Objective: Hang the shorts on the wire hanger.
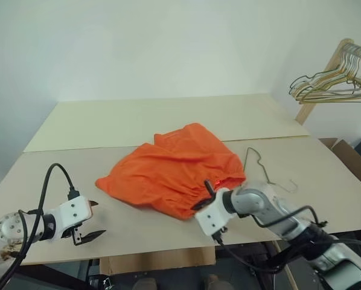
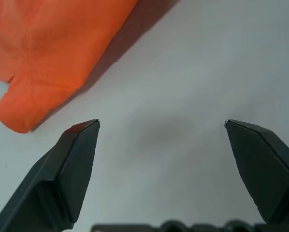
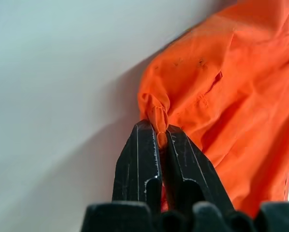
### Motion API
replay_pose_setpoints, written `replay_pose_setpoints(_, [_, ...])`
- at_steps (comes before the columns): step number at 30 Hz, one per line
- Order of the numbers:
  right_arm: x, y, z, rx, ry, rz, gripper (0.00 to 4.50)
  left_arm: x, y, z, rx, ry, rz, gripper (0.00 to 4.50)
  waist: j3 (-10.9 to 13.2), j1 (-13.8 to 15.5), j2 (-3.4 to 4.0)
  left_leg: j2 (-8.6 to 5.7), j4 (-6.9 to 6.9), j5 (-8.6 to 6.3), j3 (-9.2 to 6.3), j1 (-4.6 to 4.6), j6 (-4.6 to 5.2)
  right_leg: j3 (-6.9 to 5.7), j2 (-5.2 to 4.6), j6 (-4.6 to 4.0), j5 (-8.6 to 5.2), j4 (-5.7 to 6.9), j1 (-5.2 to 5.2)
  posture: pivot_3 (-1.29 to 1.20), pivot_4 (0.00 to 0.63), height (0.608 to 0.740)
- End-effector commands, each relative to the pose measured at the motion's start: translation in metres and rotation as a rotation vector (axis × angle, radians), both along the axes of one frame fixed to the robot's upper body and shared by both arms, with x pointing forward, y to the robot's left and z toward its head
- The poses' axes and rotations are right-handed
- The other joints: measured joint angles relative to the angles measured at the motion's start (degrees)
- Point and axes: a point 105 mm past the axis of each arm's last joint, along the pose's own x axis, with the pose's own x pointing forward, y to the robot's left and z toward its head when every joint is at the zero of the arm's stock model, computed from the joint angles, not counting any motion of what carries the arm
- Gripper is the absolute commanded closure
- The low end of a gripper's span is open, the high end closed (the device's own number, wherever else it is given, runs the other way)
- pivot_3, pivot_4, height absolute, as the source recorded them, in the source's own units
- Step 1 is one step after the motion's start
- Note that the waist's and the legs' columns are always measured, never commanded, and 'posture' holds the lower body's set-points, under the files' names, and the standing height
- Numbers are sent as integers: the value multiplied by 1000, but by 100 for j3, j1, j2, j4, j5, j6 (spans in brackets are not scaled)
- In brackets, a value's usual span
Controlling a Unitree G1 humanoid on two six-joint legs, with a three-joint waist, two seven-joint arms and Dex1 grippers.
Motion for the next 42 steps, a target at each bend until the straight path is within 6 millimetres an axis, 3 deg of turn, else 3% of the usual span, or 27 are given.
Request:
replay_pose_setpoints(1, [-3, -23, 8, 7, -123, 82, 4480, 6, 2, 11, 21, -36, -29, 0, 0, -28, 0, -4, 0, 0, 0, 3, 0, 0, -4, 2, -1, -2, 4, 36, 0, 740])
replay_pose_setpoints(6, [21, -51, 3, -19, -219, 88, 4480, 5, -11, 9, -51, 25, -117, 0, 6, -208, -4, 4, -2, 1, 15, 75, 0, 5, -5, 32, -33, -7, 64, 22, 0, 740])
replay_pose_setpoints(13, [37, -48, 14, 28, -243, 90, 4480, 5, 3, -9, 15, 130, -233, 0, 6, -369, -5, 6, -14, 1, 17, 87, 2, 21, 6, 26, -28, 5, 66, 32, 0, 740])
replay_pose_setpoints(19, [38, -43, 11, 44, -237, 102, 4480, 37, 4, -23, 29, 67, -234, 0, 6, -315, -6, -5, -15, 0, 16, 82, 3, 25, -3, -3, -9, 3, 70, 34, 0, 740])
replay_pose_setpoints(26, [39, -44, 9, 42, -240, 86, 4480, 52, -2, -38, 51, 70, -278, 0, -12, -246, 23, -13, -11, 2, 18, 91, 6, 28, -12, 4, -6, 6, 81, 12, 0, 740])
replay_pose_setpoints(31, [41, -43, 9, 53, -245, 66, 4500, 51, 5, -46, 106, 100, -309, 1547, -39, -242, 66, -12, -11, 5, 17, 103, 11, 29, -8, 4, -7, 8, 94, 2, 0, 740])
replay_pose_setpoints(36, [43, -42, 8, 56, -248, 55, 4500, 53, 3, -47, 96, 104, -312, 3222, -40, -275, 71, -8, -23, 5, 16, 178, 13, 28, -2, 38, -39, 7, 163, 4, 0, 740])
replay_pose_setpoints(40, [46, -41, 8, 59, -253, 44, 4500, 55, 2, -45, 75, 91, -305, 4431, -41, -290, 71, -8, -23, 5, 16, 183, 12, 29, -3, 39, -41, 7, 166, 4, 0, 740])
replay_pose_setpoints(42, [49, -42, 8, 54, -262, 32, 4500, 54, 0, -40, 53, 82, -301, 4474, -40, -296, 71, -8, -24, 5, 14, 181, 12, 28, -3, 39, -40, 7, 166, 1, 0, 740])
